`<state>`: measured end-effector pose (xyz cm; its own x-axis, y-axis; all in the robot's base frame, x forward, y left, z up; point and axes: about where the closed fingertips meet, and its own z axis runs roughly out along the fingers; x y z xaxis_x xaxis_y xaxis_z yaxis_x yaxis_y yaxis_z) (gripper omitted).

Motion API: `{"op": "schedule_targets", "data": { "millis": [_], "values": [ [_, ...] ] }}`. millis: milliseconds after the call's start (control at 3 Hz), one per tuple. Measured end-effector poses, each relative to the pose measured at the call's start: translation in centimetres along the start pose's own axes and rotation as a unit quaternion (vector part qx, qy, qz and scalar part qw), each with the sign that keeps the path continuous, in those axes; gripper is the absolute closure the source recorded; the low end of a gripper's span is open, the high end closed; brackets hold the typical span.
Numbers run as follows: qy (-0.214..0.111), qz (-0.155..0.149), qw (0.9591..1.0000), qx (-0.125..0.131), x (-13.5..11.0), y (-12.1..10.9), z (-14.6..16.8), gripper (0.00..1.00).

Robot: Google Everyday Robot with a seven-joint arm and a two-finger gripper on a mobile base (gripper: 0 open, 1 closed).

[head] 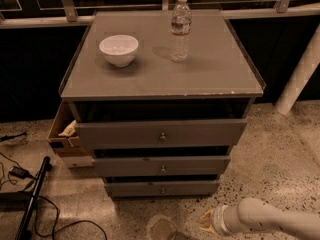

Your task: Open bottom drawer

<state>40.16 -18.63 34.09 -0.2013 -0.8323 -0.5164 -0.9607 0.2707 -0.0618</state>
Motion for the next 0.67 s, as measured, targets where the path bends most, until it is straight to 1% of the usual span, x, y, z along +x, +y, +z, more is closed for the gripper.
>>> {"op": "schedule_targets", "data": {
  "millis": [333,667],
  "values": [
    [-0.027,0.023,0.9994,-0.003,3.5,-0.7,4.4,1.00],
    [-0.037,0.040,0.9985,0.002,4.7,-1.9,6.9,0.81]
  ]
}}
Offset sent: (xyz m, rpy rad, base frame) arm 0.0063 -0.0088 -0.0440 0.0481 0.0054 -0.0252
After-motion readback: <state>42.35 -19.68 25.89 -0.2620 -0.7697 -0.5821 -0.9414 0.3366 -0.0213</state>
